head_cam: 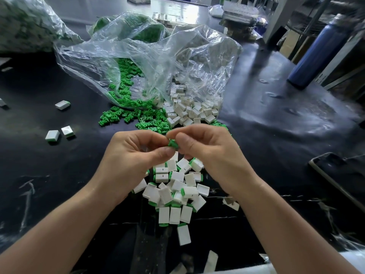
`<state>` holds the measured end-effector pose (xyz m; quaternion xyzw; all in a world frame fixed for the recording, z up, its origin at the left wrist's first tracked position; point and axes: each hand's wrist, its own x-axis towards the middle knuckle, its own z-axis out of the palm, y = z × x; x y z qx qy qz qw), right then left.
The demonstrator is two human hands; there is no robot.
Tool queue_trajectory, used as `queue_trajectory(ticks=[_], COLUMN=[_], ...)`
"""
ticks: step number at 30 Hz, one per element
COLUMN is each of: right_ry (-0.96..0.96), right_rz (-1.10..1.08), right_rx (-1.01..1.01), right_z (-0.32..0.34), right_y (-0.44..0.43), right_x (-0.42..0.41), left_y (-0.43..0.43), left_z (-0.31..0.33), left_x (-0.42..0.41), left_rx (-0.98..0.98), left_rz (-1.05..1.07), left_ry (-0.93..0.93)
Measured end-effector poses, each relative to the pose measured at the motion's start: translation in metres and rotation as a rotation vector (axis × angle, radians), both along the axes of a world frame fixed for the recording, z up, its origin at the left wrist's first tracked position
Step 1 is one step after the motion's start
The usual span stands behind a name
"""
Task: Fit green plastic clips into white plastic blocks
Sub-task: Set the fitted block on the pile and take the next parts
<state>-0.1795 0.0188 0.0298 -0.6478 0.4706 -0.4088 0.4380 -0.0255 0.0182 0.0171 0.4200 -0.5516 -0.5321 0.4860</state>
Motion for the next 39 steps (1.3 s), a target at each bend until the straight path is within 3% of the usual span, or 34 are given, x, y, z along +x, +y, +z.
queue_trajectory(ticks=[4,8,22,39], right_ry=[-0.231,-0.325,-0.172,-0.293], right_rz=[0.156,0.309,0.206,0.123], right_rx=[0.355,0.514,0.536,0.594], right_z=[0.000,0.002,0.000,-0.001], right_y=[0.000,0.003,0.007,0.012], right_x=[0.001,0.007,0.008,0.017], left_y=[0.002,0.000,0.003,0.001], left_z=[0.004,0.001,-0.006,-0.012], left_x=[-0.002,0.001,-0.004,-0.003], left_rx=[-0.159,-0.170,-0.223,-0.221], left_rz=[0.004,-0.003,-0.040,-0.084], left_ry=[-0.033,0.007,-0.037,0.045])
